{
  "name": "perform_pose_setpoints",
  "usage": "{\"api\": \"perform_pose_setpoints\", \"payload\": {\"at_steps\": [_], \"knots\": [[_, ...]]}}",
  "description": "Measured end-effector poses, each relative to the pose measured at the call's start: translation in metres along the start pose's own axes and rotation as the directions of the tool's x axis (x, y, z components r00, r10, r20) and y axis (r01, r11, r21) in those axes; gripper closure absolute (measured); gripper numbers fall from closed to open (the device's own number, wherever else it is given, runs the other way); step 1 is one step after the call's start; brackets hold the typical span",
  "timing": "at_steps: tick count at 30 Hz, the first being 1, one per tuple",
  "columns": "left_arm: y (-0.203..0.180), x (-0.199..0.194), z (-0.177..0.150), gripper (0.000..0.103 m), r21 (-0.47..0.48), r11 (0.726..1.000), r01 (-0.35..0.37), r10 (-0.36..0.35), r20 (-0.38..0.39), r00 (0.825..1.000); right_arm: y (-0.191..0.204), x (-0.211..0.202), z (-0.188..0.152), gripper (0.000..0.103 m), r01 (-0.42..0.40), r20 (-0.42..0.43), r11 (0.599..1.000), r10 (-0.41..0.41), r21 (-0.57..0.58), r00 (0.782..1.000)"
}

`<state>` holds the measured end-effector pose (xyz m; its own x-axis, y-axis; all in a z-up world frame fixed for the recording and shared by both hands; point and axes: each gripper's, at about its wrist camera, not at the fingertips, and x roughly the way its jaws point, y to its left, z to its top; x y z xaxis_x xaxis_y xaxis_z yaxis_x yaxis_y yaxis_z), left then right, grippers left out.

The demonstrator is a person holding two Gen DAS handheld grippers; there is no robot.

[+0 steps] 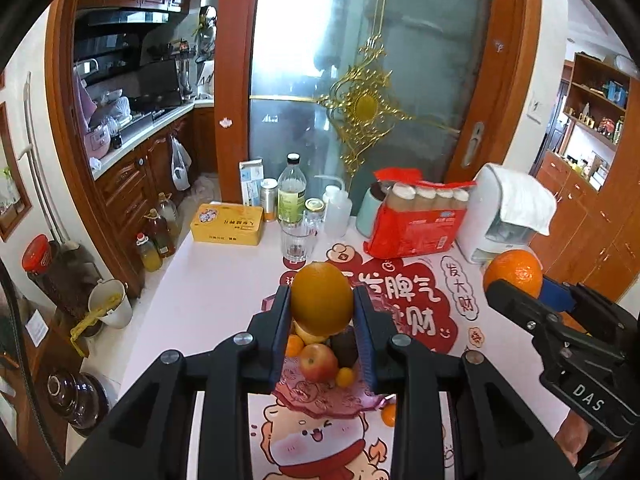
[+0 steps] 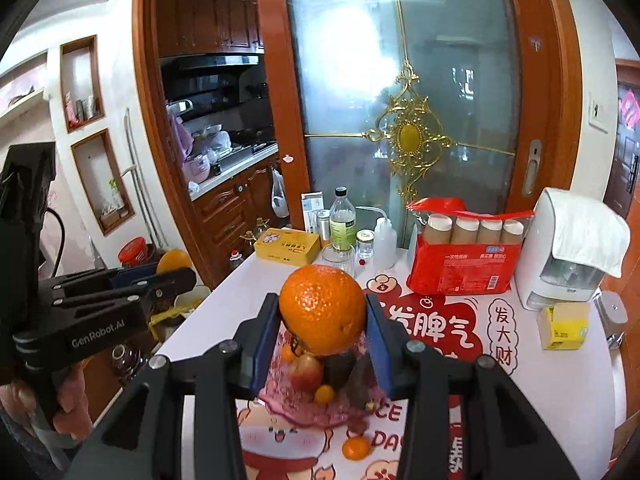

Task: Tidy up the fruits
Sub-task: 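Carry both mandarins into the pink bowl and open both tools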

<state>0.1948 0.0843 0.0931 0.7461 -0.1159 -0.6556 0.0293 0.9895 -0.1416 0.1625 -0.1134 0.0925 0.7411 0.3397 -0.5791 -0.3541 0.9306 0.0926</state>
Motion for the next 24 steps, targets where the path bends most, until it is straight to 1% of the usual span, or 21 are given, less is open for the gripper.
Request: {"api": "perform_pose_setpoints", "payload": {"at_steps": [3, 5, 7, 9, 12, 14, 15, 16, 20, 24], "knots": [[0.003, 0.034, -0.004, 0.075, 0.004, 1.000, -0.013, 0.013, -0.048, 0.999, -0.006, 0.038, -0.005, 0.061, 0.007, -0.053, 1.000, -0.005, 0.031, 0.999], [0.007, 0.064, -0.012, 0.075, 0.004, 1.000, -0.008, 0.009, -0.100, 0.995, -0.011, 0.064, -0.014, 0.061, 0.023, -0.098, 0.999, -0.020, 0.037, 0.995], [0.012, 0.092, -0.022, 0.075, -0.003, 1.000, -0.002, 0.002, -0.145, 0.989, -0.016, 0.091, -0.025, 0.061, 0.036, -0.151, 0.998, -0.028, 0.048, 0.988], [0.016, 0.120, -0.035, 0.075, -0.001, 1.000, -0.010, 0.010, -0.188, 0.982, -0.024, 0.121, -0.040, 0.061, 0.044, -0.214, 0.997, -0.030, 0.062, 0.976], [0.022, 0.160, -0.054, 0.075, -0.003, 1.000, -0.017, 0.016, -0.258, 0.966, -0.031, 0.156, -0.058, 0.061, 0.056, -0.285, 0.996, -0.035, 0.069, 0.958], [0.028, 0.188, -0.069, 0.075, -0.009, 1.000, -0.023, 0.019, -0.311, 0.950, -0.034, 0.178, -0.070, 0.061, 0.058, -0.329, 0.996, -0.031, 0.073, 0.944], [0.029, 0.196, -0.074, 0.075, -0.011, 1.000, -0.024, 0.019, -0.326, 0.945, -0.034, 0.187, -0.076, 0.061, 0.060, -0.346, 0.996, -0.032, 0.071, 0.938], [0.032, 0.209, -0.080, 0.075, -0.015, 1.000, -0.027, 0.020, -0.352, 0.936, -0.035, 0.198, -0.083, 0.061, 0.062, -0.367, 0.996, -0.033, 0.068, 0.930], [0.037, 0.238, -0.098, 0.075, 0.002, 0.999, -0.046, 0.043, -0.400, 0.916, -0.034, 0.224, -0.103, 0.061, 0.055, -0.424, 0.997, -0.029, 0.050, 0.905], [0.039, 0.249, -0.106, 0.075, 0.011, 0.999, -0.047, 0.047, -0.420, 0.906, -0.027, 0.238, -0.116, 0.060, 0.045, -0.453, 0.998, -0.024, 0.035, 0.891]]}}
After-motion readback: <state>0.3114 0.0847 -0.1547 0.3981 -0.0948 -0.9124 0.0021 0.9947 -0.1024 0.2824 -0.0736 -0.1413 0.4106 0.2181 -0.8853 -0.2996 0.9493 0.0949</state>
